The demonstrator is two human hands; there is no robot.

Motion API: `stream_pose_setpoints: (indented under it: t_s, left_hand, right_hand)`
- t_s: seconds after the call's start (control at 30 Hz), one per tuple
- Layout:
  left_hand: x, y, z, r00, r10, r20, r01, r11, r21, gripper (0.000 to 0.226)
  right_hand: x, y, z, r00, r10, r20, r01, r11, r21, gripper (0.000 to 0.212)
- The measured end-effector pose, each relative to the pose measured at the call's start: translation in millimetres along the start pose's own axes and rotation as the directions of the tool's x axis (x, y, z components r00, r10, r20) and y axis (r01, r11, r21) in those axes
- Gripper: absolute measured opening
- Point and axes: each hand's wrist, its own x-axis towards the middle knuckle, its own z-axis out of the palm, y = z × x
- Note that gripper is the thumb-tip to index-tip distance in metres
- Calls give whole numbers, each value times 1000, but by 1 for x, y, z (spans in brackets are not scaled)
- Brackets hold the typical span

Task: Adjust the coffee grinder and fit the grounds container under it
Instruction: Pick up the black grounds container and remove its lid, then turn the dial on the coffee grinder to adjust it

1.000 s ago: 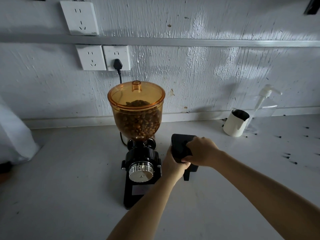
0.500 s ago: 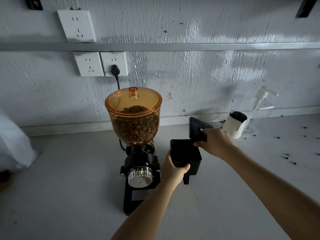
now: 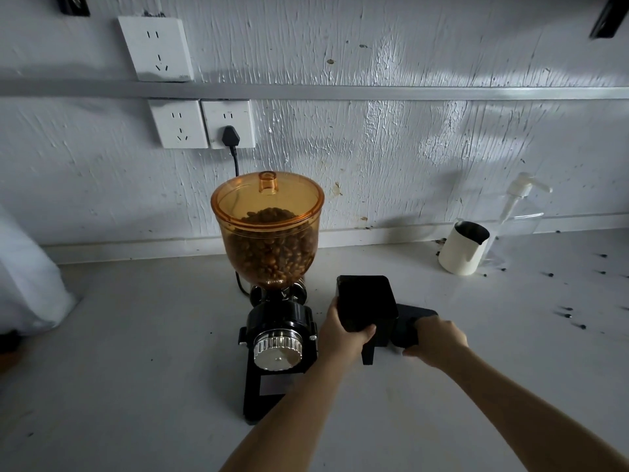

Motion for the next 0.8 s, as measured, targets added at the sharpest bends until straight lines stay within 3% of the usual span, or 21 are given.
stream_pose_setpoints:
  t_s: [0.4, 0.5, 0.6, 0.7, 0.8]
  left_hand:
    - [-3, 3, -1, 1000, -23, -3, 23, 1000, 3, 88]
    - [-6, 6, -3, 1000, -8, 5, 8, 1000, 5, 88]
    - [-12, 9, -6, 999, 24, 38, -24, 1000, -13, 81]
    - [-21, 9, -11, 998, 40, 56, -38, 999, -36, 69]
    - [-31, 14, -12, 1000, -16, 5, 17, 997, -73, 65]
  right_hand:
    - [-3, 2, 0, 997, -40, 70, 42, 999, -26, 40]
    - [-7, 2, -6, 992, -109, -66, 105, 993, -57, 56]
    - [-13, -6, -15, 962, -224, -156, 256, 939, 229, 84]
    - [-20, -19, -21, 945, -294, -141, 326, 820, 470, 64]
    - [-29, -23, -27, 931, -310, -193, 365, 778, 511, 45]
